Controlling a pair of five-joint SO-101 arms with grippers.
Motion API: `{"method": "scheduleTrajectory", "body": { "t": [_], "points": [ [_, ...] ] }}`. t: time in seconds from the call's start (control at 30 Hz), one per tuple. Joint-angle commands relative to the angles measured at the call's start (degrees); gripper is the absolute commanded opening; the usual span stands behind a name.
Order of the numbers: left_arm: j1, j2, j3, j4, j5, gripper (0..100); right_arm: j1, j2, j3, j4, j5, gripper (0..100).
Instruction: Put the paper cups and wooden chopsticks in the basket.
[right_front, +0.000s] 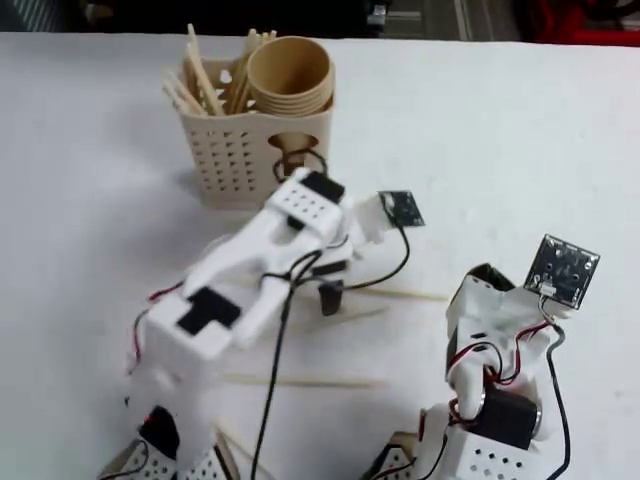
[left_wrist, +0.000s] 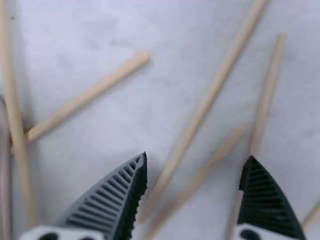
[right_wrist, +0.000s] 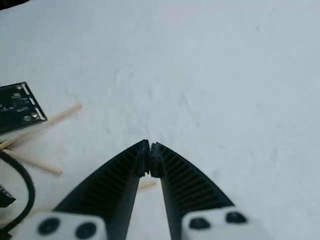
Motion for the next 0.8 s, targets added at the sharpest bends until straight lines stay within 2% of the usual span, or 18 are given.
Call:
{"method": "scheduleTrajectory", "body": {
  "t": [0.0, 0.13, 0.4, 0.77],
  "points": [
    [0.7, 5.0, -9.1, 4.1, -0.2, 29, 0.5, -0.2, -0.2, 0.6, 0.2, 2.1],
    [0.8, 9.4, -15.2, 9.0, -0.2, 25, 0.5, -0.2, -0.2, 0.6, 0.2, 2.1],
    [5.2, 11.4, -15.4, 9.8, 0.0, 2, 0.5, -0.2, -0.2, 0.6, 0.2, 2.1],
    [8.8, 9.3, -12.7, 9.7, 6.2, 2, 0.5, -0.2, -0.2, 0.7, 0.2, 2.1]
  ]
}}
